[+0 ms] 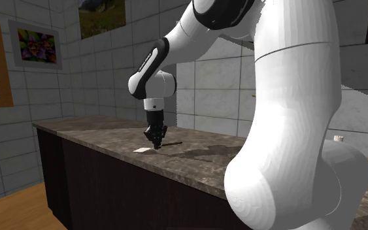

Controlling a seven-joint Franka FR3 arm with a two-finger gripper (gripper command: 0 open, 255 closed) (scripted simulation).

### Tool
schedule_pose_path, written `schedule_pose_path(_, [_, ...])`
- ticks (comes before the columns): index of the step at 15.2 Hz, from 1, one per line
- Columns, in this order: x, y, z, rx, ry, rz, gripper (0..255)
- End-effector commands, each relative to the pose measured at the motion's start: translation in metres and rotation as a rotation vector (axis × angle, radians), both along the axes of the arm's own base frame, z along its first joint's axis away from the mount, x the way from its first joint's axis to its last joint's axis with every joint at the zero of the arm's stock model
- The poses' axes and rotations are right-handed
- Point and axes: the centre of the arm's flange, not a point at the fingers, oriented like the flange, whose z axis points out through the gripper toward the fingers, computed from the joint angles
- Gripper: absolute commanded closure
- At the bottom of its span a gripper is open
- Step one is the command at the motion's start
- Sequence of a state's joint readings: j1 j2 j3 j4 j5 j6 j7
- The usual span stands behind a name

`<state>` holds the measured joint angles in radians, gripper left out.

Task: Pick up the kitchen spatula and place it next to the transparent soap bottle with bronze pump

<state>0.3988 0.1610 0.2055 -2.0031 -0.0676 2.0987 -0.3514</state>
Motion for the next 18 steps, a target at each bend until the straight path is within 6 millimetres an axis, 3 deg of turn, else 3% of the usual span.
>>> schedule_pose_path(1, [-0.001, 0.000, 0.011, 0.000, 0.000, 0.000, 255])
schedule_pose_path(18, [-0.001, 0.000, 0.101, 0.000, 0.000, 0.000, 255])
